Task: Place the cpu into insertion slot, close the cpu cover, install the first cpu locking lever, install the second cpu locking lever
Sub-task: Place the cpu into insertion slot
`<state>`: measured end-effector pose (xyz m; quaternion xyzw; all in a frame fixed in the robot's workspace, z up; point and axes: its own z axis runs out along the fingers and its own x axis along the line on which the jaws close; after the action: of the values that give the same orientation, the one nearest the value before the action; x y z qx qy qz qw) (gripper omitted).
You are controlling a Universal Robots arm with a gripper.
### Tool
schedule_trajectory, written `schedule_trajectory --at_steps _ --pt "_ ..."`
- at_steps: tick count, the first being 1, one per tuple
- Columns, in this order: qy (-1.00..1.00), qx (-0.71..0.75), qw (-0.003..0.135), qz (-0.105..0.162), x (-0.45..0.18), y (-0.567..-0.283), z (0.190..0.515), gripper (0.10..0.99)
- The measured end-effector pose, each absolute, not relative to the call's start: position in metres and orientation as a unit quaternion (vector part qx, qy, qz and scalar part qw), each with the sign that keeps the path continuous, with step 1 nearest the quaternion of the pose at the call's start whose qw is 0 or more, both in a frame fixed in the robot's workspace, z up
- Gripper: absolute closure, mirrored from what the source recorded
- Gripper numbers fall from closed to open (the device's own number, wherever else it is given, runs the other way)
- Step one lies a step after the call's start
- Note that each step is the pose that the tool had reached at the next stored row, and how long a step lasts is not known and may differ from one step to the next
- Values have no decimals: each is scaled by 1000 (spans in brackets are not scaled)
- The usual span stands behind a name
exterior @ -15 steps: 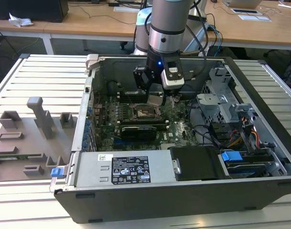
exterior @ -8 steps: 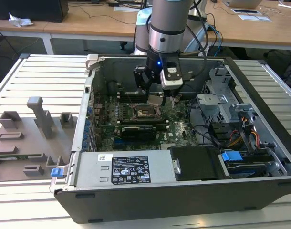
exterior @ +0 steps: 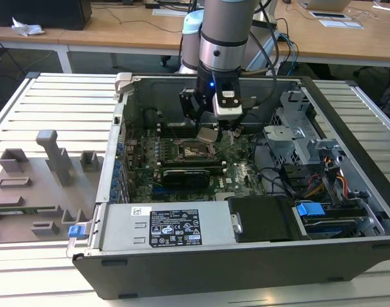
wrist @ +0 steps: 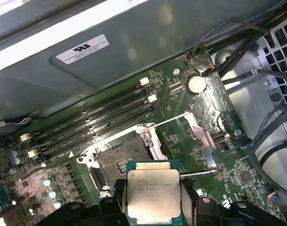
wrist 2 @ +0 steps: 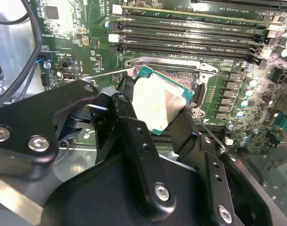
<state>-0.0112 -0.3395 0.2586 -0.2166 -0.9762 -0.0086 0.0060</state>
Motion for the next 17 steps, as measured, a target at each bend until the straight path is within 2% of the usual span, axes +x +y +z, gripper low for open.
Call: schedule_trajectory --at_steps 17 --pt "-964 -266 5 -8 -11 -340 258 541"
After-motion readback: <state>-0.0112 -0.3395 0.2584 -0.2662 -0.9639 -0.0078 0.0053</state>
